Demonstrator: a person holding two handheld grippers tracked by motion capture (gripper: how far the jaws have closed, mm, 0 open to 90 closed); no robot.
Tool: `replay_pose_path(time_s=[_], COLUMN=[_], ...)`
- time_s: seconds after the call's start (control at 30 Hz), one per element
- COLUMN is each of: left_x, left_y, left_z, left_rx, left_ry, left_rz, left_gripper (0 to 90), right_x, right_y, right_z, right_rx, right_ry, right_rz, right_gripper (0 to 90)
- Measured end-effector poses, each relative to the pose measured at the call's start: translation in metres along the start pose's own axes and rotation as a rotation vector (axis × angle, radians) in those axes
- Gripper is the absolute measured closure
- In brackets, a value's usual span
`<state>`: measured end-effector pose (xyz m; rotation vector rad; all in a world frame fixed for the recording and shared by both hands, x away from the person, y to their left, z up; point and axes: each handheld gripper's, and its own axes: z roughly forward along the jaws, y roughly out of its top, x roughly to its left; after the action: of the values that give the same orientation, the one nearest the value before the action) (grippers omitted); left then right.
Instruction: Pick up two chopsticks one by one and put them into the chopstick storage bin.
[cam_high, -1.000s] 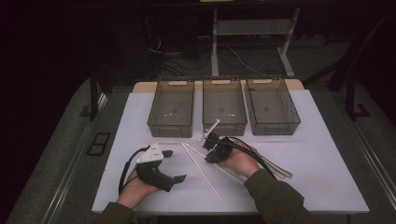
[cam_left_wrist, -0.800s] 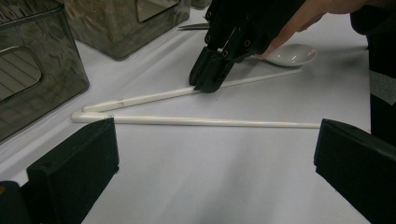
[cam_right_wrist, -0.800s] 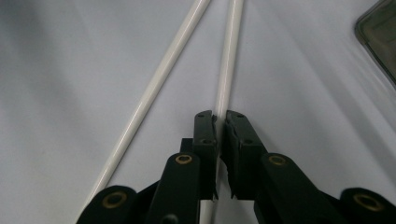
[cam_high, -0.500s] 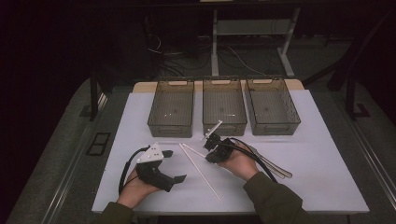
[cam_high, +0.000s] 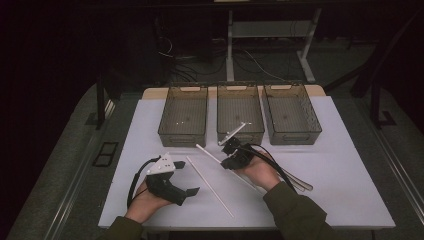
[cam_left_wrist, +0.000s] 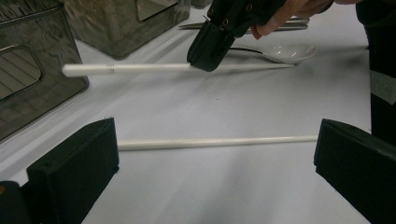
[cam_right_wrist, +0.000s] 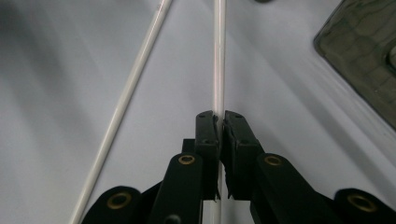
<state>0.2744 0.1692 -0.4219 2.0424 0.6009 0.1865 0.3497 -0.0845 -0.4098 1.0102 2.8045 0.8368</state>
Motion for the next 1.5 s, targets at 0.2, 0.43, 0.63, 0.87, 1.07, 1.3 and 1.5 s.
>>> replay_pose_path(time_s=[0.2, 0.43, 0.63, 0.87, 1.07, 1.3, 1.5], left_x=[0.0, 0.0, 0.001, 0.001, 0.0, 0.001, 0.0], left_y=[0.0, 0.0, 0.0, 0.0, 0.0, 0.0, 0.0], left_z=[0.0, 0.0, 0.0, -0.001, -0.001, -0.001, -0.001], left_rx=[-0.003, -0.004, -0.006, -0.006, -0.006, -0.004, -0.001], left_ry=[-0.001, -0.003, -0.002, -0.002, -0.002, -0.002, -0.007], left_rz=[-0.003, -0.009, -0.009, -0.01, -0.007, -0.003, 0.002], left_gripper=[0.0, 0.0, 0.0, 0.0, 0.0, 0.0, 0.0], right_x=[0.0, 0.002, 0.0, 0.0, 0.001, -0.001, -0.006], right_y=[0.007, 0.016, 0.02, 0.025, 0.029, 0.04, 0.061], right_z=[-0.008, -0.02, -0.027, -0.03, -0.037, -0.05, -0.057], right_rx=[-0.033, -0.069, -0.096, -0.108, -0.132, -0.172, -0.195], right_ry=[0.012, 0.032, 0.033, 0.043, 0.046, 0.041, 0.023], right_rz=[-0.001, 0.003, 0.005, 0.009, 0.003, 0.002, 0.011], right_gripper=[84.9, 84.9, 84.9, 85.0, 85.0, 84.9, 84.9])
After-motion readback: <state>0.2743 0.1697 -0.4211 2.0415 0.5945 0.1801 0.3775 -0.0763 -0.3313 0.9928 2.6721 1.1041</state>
